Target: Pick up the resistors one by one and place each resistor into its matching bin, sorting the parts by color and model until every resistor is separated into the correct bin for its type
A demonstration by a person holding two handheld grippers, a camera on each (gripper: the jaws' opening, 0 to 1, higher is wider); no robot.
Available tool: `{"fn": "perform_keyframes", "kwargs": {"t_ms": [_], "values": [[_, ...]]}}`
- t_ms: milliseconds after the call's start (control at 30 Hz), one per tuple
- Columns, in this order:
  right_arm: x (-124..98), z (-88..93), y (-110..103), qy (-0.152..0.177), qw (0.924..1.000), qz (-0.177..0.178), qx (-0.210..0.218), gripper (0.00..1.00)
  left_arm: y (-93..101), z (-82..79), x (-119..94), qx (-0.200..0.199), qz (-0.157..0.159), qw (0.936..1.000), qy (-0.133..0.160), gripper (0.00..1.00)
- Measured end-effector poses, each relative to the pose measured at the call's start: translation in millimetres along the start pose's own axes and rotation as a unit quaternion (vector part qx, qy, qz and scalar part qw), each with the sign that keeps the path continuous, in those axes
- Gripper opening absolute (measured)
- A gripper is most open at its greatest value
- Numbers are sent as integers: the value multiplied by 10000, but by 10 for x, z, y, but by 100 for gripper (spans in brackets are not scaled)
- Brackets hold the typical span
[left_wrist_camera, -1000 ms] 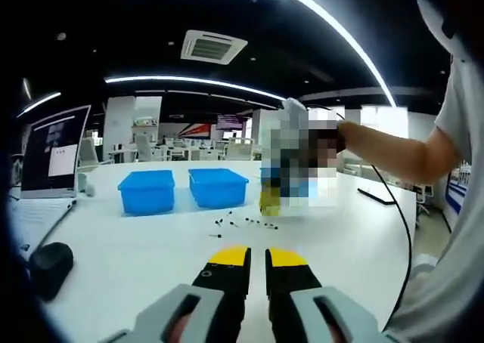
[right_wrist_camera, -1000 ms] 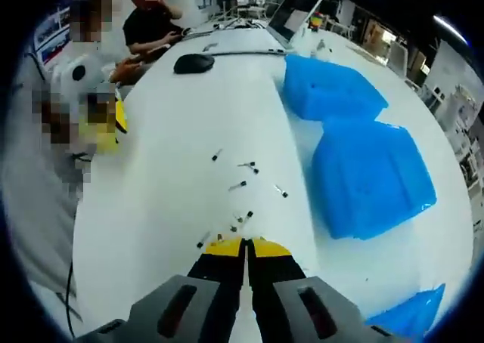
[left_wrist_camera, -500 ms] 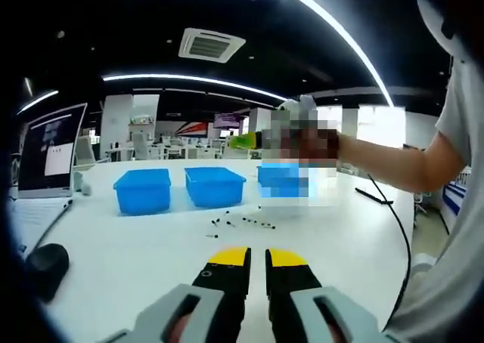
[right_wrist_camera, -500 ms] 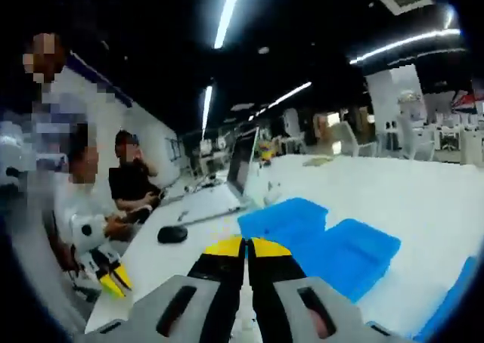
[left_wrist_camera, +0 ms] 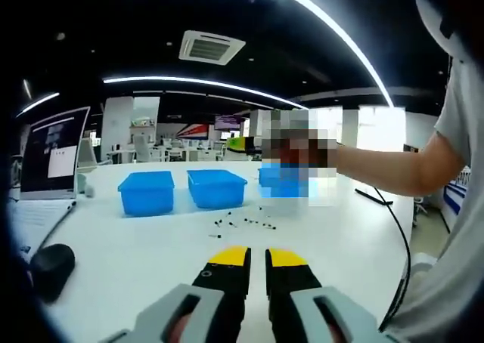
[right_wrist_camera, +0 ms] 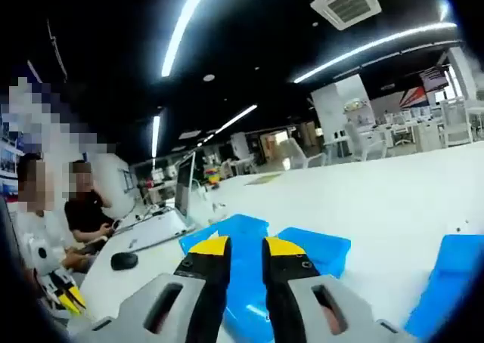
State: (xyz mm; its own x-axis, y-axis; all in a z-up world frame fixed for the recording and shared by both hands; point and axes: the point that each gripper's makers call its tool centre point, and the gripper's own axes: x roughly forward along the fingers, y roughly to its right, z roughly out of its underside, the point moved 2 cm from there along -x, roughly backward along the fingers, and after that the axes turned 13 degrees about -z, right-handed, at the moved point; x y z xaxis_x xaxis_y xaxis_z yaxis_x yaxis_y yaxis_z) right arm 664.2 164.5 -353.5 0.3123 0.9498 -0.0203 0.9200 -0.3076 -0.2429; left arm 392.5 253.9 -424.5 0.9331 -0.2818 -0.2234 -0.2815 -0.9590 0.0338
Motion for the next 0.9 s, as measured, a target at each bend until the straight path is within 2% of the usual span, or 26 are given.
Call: {"fn": "perform_keyframes", "kwargs": {"t_ms": [200, 400, 500, 600, 733, 900], "values": [[-67, -107, -39, 172, 9998, 10, -30, 17, -32, 54, -63, -43, -68, 10000, -42, 11], [-160, -279, -166, 191, 9988, -172, -424, 16, -11, 49, -56, -11, -20, 10000, -46, 11], [-223, -365, -165, 245, 9979, -195, -570, 15, -7, 36, -43, -18, -5, 10000, -25, 11], [-253, -429, -199, 182, 9959, -248, -851, 15, 0, 46, -28, -15, 16, 10000, -47, 11], [-262, -435, -364, -97, 9907, -474, -1274, 15, 6, 65, -16, 11, 47, 10000, -84, 11], [-256, -426, -427, -213, 9883, -616, -1377, 15, 14, 60, -1, -20, 49, 10000, -80, 11]]}}
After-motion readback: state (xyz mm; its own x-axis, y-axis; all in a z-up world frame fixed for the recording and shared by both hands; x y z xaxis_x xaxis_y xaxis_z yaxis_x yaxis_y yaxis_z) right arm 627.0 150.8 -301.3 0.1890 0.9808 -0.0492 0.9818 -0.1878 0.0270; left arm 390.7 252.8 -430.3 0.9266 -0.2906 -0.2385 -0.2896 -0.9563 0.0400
